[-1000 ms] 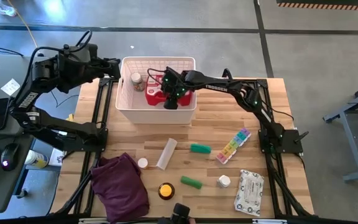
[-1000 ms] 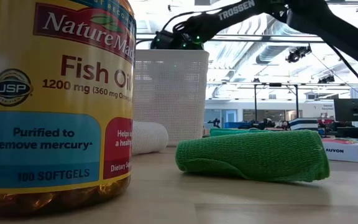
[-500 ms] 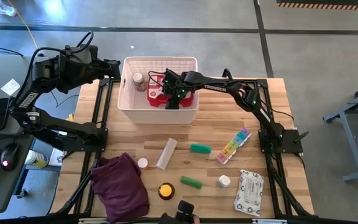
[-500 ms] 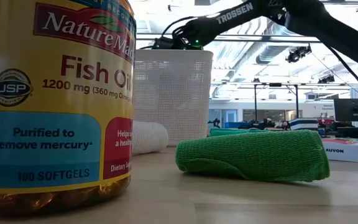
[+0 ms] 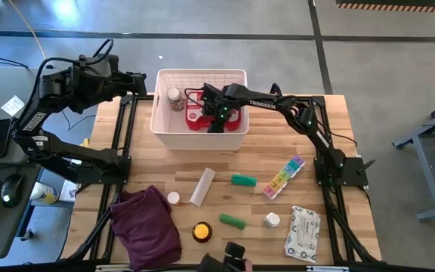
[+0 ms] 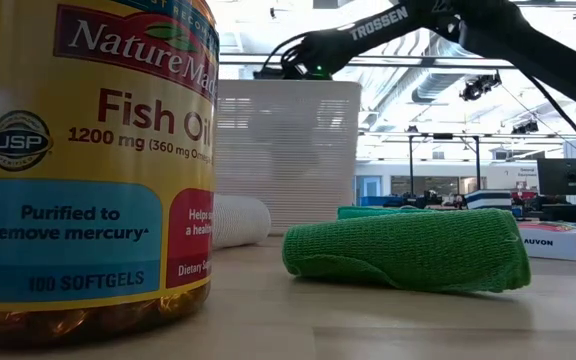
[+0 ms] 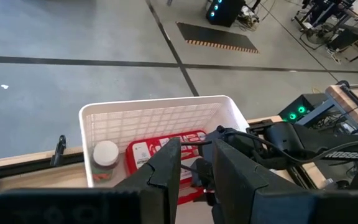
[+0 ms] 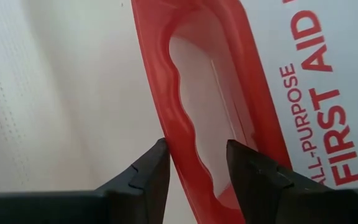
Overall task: Pick & place medical supplies in basket/bin
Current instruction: Put the first aid kit into the white bin
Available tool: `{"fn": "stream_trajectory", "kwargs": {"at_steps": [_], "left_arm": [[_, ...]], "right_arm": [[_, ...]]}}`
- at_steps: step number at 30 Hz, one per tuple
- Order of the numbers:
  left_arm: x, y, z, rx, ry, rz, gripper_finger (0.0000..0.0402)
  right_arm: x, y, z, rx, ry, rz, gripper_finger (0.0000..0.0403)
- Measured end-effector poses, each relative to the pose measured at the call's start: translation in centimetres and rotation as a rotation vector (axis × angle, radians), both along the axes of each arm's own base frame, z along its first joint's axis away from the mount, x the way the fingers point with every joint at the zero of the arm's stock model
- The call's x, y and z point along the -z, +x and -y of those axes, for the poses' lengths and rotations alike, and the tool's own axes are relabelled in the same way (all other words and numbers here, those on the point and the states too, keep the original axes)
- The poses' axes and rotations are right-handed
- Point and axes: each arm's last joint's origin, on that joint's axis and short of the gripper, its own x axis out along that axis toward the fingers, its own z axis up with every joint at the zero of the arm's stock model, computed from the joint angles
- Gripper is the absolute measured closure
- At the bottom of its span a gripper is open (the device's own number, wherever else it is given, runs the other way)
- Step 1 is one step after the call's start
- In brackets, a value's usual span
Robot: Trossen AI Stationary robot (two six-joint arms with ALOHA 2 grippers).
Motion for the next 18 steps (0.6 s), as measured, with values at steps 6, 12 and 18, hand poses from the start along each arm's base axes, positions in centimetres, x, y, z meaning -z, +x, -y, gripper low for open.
{"fn": "stream_trajectory", "kwargs": {"at_steps": [6,12,18], "left_arm": [[0.0,0.0,0.0,0.0,0.0,0.0,0.0275],[0.1,0.0,0.0,0.0,-0.002,-0.007,0.0275],[0.2,-0.1,0.0,-0.001,-0.009,-0.02,0.0275]], "right_arm": [[0.2,-1.3,0.4,-0.018,0.034,-0.099,0.0257],[0.3,-2.8,1.2,0.006,0.099,-0.177,0.0269],[0.4,-3.9,2.0,0.054,0.158,-0.209,0.0273]]}}
